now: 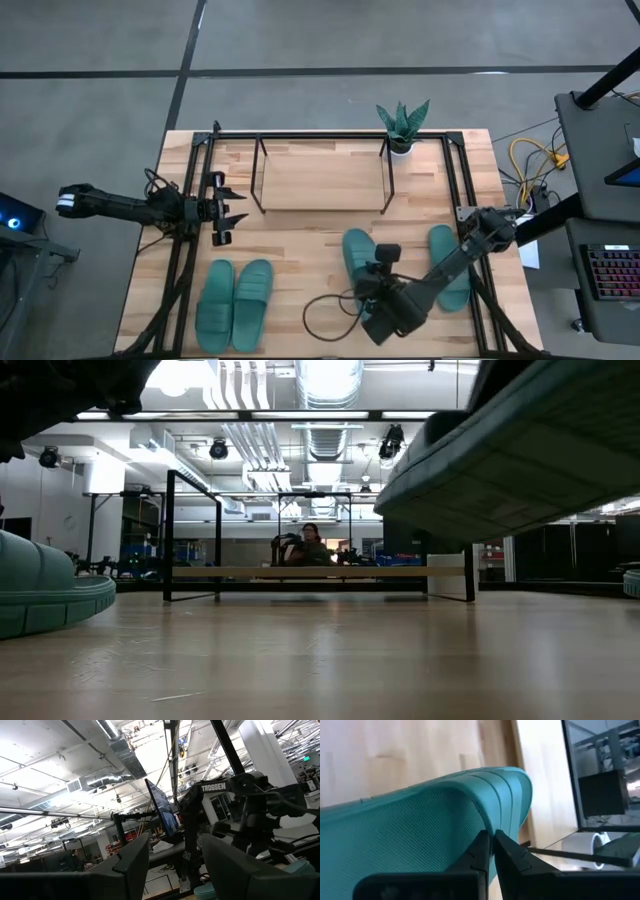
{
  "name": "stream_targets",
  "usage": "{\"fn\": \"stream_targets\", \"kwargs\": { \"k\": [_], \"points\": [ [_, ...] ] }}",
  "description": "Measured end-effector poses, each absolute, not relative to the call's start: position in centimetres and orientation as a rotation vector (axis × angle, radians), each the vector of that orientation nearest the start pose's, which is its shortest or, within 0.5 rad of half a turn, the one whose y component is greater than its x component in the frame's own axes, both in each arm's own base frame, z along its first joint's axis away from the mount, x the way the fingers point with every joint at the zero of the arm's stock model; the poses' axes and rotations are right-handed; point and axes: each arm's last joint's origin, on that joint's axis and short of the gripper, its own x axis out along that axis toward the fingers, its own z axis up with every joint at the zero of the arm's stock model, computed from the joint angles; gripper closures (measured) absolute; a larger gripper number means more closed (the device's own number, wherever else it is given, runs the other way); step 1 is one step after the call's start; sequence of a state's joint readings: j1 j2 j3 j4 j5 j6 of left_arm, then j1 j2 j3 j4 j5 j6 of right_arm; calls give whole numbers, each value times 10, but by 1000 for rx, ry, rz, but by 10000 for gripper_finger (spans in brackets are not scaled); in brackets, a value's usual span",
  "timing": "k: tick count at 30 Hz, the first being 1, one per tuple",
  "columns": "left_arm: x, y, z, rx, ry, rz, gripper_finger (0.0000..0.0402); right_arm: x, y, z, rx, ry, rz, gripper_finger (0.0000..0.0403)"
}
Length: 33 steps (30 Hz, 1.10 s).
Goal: Pick and place slides into the shelf
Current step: Put the green slipper on the shelf
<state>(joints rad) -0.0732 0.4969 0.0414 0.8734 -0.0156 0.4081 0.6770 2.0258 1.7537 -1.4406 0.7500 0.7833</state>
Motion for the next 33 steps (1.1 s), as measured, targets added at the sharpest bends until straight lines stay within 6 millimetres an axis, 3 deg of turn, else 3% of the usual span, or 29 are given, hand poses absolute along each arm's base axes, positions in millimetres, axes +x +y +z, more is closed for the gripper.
{"fn": "stream_targets", "kwargs": {
  "k": [16,23,33],
  "points": [
    [122,-9,215,383,-423,29,234,345,176,282,-606,985,-617,392],
    [122,-9,215,383,-423,29,234,362,143,297,-653,974,-695,392],
    [122,-9,215,383,-423,29,234,379,90,299,-660,1046,-804,392]
  ]
}}
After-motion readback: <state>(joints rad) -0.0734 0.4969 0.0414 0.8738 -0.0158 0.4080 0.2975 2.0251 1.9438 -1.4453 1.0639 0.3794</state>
